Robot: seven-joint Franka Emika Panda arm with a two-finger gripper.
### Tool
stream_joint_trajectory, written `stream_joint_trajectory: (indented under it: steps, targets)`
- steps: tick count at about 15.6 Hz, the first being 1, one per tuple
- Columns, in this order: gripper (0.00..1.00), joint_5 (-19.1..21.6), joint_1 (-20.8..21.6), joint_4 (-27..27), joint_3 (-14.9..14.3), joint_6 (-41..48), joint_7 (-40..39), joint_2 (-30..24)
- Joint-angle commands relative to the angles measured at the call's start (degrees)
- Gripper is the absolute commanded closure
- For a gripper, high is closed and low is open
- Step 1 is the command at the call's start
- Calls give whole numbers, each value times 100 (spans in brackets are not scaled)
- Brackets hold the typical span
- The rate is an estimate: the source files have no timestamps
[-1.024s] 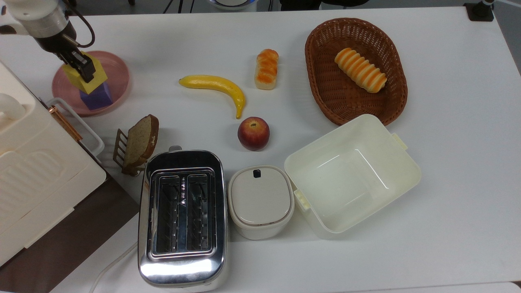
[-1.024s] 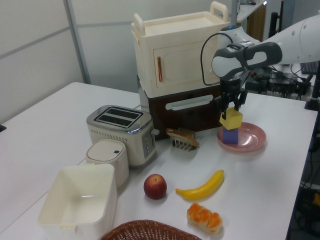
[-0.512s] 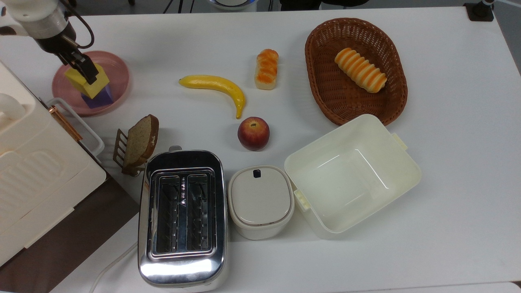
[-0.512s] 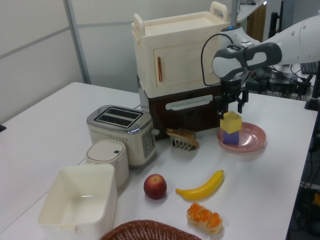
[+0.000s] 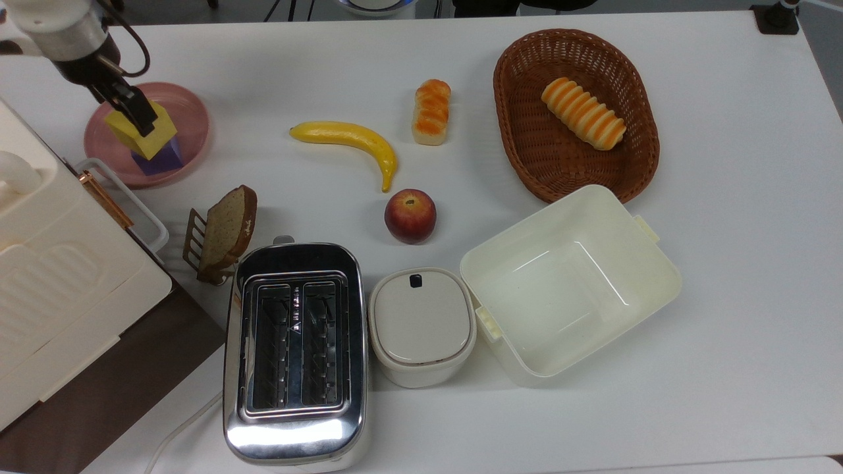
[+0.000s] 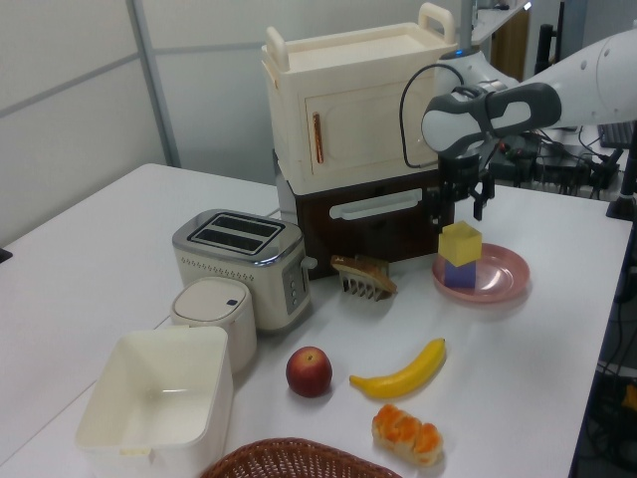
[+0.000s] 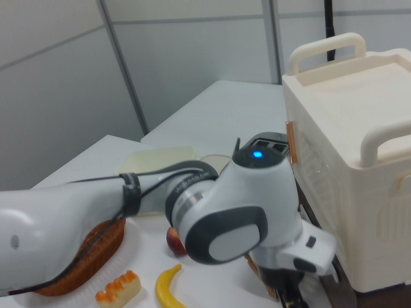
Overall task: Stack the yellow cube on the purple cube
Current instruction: 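Open the gripper to release the yellow cube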
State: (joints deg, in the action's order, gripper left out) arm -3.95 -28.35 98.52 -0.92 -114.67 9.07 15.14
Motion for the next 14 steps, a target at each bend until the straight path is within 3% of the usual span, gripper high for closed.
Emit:
stream_joint_trajectory:
  steps: [1, 3, 8, 14]
  targets:
    - [0, -80, 5, 27, -5, 260, -64, -625]
    - [0, -89, 83, -35, 118, 322, -81, -907]
    - [0, -71, 232, -183, 759, 489, -46, -1118]
    - [0, -10, 1715, -685, 673, 1535, 85, -1162]
